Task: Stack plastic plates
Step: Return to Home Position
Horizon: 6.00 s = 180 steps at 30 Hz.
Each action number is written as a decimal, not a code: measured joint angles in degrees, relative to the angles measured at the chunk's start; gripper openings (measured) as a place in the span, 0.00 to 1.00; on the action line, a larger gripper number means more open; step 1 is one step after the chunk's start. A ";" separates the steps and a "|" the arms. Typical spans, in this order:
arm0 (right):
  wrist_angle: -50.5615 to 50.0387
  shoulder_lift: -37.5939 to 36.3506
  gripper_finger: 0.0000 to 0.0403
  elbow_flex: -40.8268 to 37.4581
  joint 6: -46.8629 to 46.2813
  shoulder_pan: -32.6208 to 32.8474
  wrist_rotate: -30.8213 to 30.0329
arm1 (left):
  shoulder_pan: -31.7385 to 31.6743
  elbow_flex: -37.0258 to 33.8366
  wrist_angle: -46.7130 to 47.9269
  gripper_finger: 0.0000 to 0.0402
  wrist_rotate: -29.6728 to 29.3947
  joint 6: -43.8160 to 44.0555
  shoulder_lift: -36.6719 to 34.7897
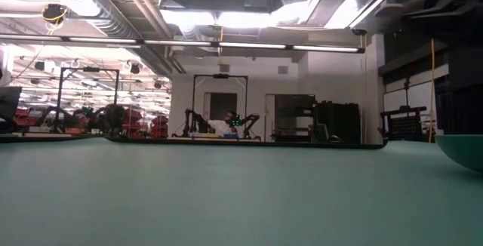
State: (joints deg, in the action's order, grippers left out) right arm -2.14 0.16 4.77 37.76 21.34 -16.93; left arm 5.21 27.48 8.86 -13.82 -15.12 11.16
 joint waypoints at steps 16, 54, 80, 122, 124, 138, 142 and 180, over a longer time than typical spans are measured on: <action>5.75 0.09 0.18 -4.27 -2.91 0.02 0.09 | 0.00 -19.20 -18.13 0.27 2.84 -1.55 -10.99; 6.34 0.13 0.18 -4.36 6.05 -10.63 -2.79 | -1.62 -27.05 -24.78 0.27 2.55 1.64 -11.02; 3.48 0.22 0.18 -4.34 2.67 -30.40 20.52 | -1.62 -27.05 -17.19 0.27 2.05 1.58 -11.02; 3.48 0.22 0.18 -4.34 2.60 -30.38 20.39 | -1.62 -27.05 -11.89 0.27 -1.97 4.09 -10.83; 3.48 0.22 0.18 -4.34 2.60 -30.38 20.39 | -1.61 -27.05 -11.89 0.27 -1.97 4.10 -10.83; 3.48 0.22 0.18 -4.34 2.62 -30.38 20.39 | -1.62 -27.05 -11.89 0.27 -1.97 4.11 -10.80; 3.48 0.22 0.18 -4.34 2.62 -30.38 20.39 | -1.61 -27.05 -11.89 0.27 -1.97 4.11 -10.80; 3.50 0.24 0.18 -4.34 2.62 -30.37 20.39 | -1.61 -27.05 -11.91 0.27 -1.97 4.09 -10.80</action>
State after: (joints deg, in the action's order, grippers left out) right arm 1.36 0.40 0.43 40.38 -9.03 3.46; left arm 3.60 0.43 -3.05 -15.79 -11.02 0.36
